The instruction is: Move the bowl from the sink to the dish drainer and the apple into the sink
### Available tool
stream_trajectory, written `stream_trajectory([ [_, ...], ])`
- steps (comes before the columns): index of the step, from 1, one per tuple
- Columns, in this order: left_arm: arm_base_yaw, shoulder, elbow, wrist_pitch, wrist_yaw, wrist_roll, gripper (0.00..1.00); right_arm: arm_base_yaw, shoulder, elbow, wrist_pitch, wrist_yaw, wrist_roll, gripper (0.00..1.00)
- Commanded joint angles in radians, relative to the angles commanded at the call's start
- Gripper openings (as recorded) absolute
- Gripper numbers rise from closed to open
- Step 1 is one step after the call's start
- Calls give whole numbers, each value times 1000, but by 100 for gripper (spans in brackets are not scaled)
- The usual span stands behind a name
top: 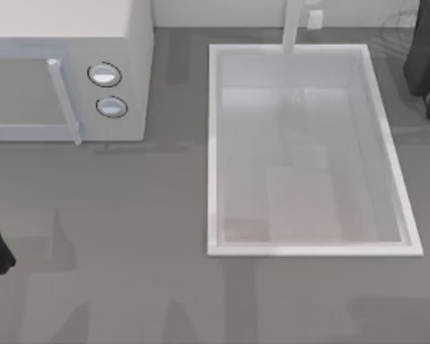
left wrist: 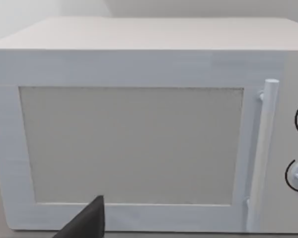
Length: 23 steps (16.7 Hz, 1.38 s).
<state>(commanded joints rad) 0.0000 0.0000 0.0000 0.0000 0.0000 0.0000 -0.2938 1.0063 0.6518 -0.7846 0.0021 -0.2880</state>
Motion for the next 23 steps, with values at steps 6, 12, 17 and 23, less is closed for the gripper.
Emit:
stream_trajectory([
  [6,0,0,0,0,0,0,100,-99,343,224,-265,-2,-97,100],
  [12,0,0,0,0,0,0,100,-113,385,257,-303,-2,-112,100],
  [17,0,0,0,0,0,0,100,-107,414,210,-229,-2,-110,100],
  [23,0,0,0,0,0,0,100,-108,548,46,87,0,-105,100],
])
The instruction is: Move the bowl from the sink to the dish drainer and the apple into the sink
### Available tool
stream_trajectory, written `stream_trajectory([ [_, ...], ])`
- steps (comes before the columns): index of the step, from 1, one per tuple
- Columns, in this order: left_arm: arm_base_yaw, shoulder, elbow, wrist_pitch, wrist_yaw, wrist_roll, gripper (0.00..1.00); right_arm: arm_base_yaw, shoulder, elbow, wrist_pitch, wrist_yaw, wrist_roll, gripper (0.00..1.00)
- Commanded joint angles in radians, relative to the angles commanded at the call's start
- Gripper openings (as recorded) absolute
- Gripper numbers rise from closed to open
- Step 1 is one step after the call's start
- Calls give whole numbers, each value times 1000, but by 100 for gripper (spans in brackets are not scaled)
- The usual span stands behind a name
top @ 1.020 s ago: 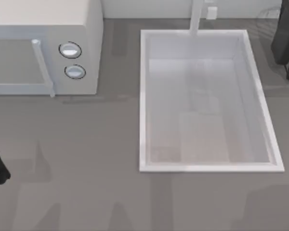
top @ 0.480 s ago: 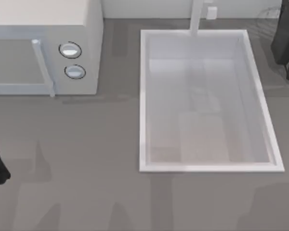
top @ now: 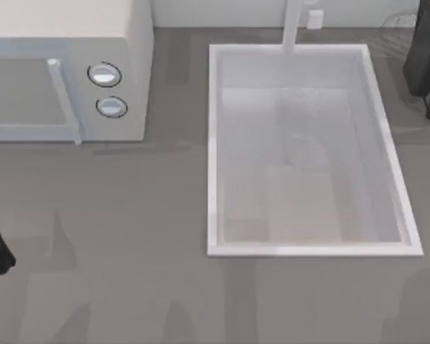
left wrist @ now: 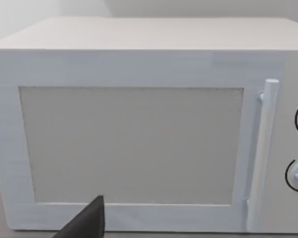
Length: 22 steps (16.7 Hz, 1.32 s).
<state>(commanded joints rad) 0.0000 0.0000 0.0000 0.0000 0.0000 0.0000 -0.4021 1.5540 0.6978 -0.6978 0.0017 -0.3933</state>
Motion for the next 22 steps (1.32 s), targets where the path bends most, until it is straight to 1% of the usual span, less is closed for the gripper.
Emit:
stream_trajectory([
  [3,0,0,0,0,0,0,100,-1,43,-50,78,-1,1,100],
  [7,0,0,0,0,0,0,100,-1,46,-54,82,-2,1,100],
  [20,0,0,0,0,0,0,100,-1,46,-54,82,-2,1,2],
  [21,0,0,0,0,0,0,100,-1,46,-54,82,-2,1,0],
  [22,0,0,0,0,0,0,100,-1,46,-54,82,-2,1,0],
])
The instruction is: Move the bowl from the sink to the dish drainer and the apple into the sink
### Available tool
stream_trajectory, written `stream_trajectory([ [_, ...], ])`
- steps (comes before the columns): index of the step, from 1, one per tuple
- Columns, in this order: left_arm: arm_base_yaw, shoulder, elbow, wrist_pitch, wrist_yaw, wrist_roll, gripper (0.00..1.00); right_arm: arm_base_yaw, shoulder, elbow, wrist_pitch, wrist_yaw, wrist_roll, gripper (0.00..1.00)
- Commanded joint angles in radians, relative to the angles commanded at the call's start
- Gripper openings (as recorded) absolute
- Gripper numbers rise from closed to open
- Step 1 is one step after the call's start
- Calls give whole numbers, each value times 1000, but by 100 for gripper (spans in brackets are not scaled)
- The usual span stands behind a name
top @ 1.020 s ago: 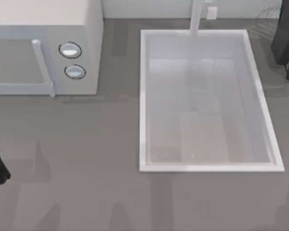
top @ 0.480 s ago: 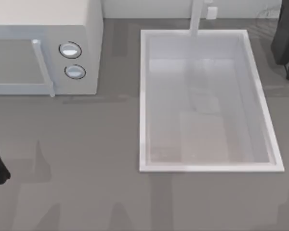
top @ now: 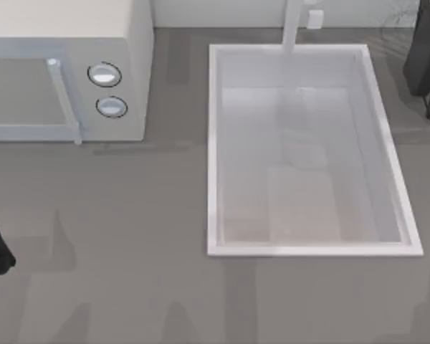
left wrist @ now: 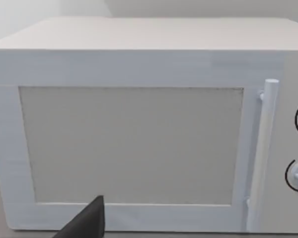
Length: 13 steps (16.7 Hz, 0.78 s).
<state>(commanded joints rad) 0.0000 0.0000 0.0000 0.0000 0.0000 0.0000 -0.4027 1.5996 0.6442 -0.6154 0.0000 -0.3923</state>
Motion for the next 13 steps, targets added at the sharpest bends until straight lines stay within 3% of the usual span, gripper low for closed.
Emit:
stream_trajectory([
  [6,0,0,0,0,0,0,100,0,0,0,0,0,0,0],
  [13,0,0,0,0,0,0,100,-11,-129,171,-243,-20,4,0],
])
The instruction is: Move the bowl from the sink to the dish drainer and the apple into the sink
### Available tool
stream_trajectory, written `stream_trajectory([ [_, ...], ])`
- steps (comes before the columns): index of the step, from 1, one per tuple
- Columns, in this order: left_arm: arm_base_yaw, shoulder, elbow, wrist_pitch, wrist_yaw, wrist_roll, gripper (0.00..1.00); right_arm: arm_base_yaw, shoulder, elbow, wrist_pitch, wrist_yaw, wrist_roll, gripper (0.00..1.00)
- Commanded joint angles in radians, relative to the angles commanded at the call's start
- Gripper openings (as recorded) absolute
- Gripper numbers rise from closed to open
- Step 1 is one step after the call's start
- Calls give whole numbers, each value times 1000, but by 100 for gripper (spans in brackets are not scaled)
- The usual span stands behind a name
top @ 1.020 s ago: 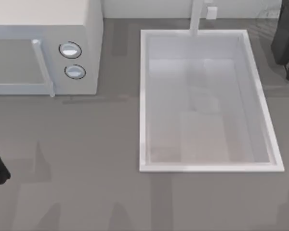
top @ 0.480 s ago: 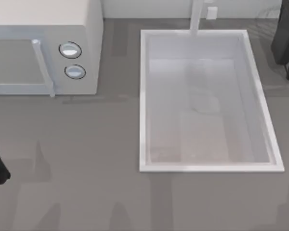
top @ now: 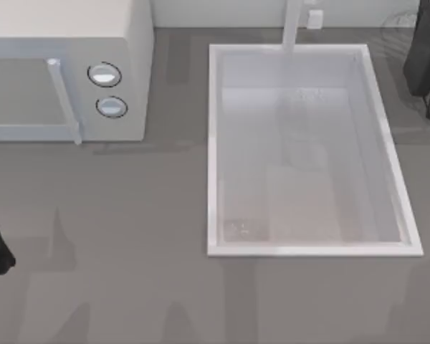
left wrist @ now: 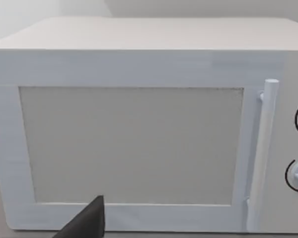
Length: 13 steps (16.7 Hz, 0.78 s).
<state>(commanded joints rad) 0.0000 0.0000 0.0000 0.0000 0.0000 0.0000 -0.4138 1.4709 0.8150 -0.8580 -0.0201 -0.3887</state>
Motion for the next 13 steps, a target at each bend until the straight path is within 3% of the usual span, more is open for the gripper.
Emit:
stream_trajectory([
  [6,0,0,0,0,0,0,100,-1,-95,170,-262,-1,-2,0],
  [13,0,0,0,0,0,0,100,10,-98,179,-263,1,2,0],
])
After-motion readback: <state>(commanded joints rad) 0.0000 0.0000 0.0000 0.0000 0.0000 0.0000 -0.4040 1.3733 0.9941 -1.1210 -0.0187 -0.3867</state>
